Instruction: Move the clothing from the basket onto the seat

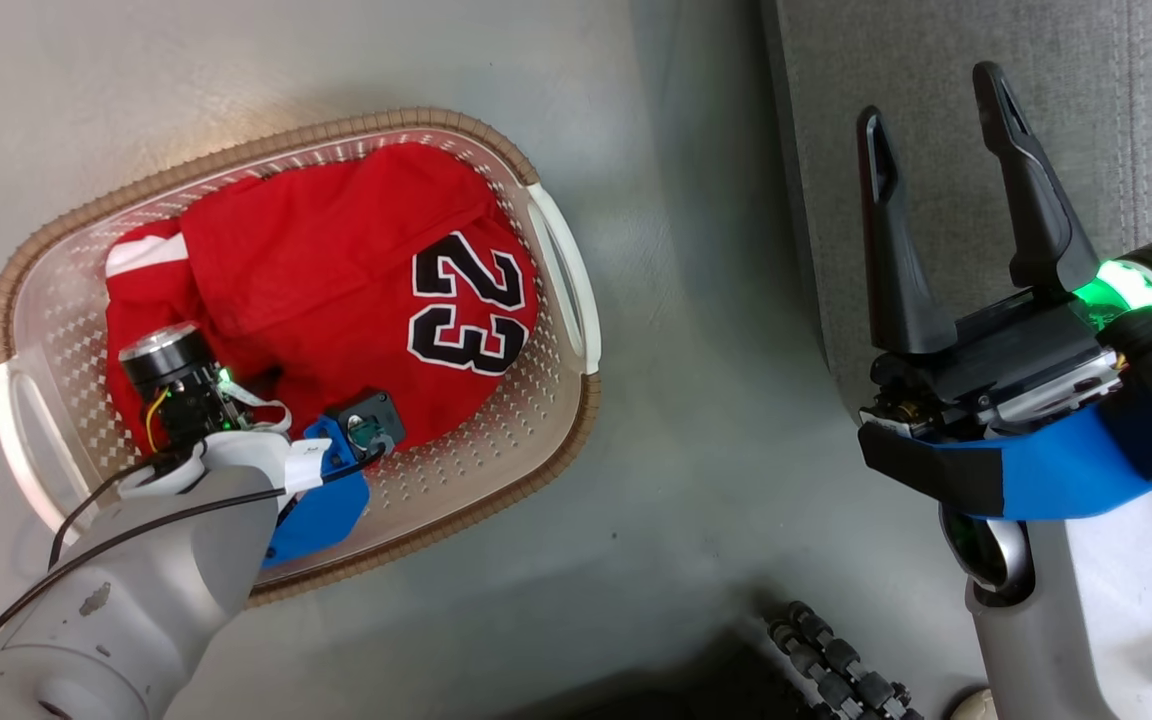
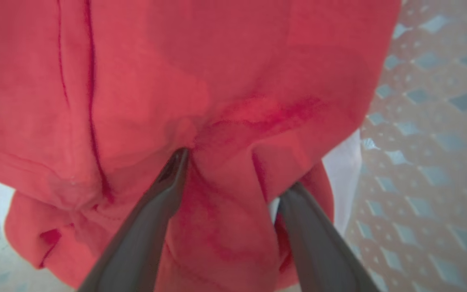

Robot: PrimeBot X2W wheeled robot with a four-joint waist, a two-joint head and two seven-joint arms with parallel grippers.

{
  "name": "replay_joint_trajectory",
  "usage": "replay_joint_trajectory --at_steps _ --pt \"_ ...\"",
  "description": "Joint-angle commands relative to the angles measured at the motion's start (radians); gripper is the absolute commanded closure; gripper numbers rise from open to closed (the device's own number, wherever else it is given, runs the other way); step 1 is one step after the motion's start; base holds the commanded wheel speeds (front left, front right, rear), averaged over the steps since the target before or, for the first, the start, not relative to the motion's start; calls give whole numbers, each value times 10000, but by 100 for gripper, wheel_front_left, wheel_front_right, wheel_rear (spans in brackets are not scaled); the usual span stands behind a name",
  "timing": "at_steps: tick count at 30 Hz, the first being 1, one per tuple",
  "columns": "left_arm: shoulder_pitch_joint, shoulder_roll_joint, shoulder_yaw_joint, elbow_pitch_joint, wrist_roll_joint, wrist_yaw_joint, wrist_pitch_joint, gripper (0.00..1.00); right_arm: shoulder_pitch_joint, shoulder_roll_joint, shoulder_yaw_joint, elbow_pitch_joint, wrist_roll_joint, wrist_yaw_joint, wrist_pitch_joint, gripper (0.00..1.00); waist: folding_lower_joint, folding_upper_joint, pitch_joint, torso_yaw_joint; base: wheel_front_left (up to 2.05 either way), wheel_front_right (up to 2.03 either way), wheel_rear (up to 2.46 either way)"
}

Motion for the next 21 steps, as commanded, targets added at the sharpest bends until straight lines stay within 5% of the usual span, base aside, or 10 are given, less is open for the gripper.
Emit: replay_joint_trajectory --at_steps 1,5,6,7,8,21 --pt "-237 -12 -21 84 66 -5 -117 0 -60 -35 -18 -45 -11 5 -35 0 -1 0 98 -20 0 0 0" --pt "-373 -85 -21 191 77 -5 -457 0 -75 -35 2 -37 18 5 -35 0 -1 0 203 -15 0 0 0" --pt "-396 -103 -21 216 52 -5 -522 18 -89 -35 -6 -30 19 5 -35 0 -1 0 216 -2 0 0 0" --pt "-423 -131 -21 238 50 -5 -602 78 -109 -35 -19 -28 25 5 -37 0 -1 0 222 15 0 0 0" --pt "-423 -165 -21 259 80 -6 -664 100 -128 -35 -32 -22 41 5 -35 0 -1 0 217 32 0 0 0" --pt "-88 -890 -22 323 -520 -6 -1850 100 -20 -37 -99 345 -66 5 -37 0 -1 0 -921 566 0 0 0"
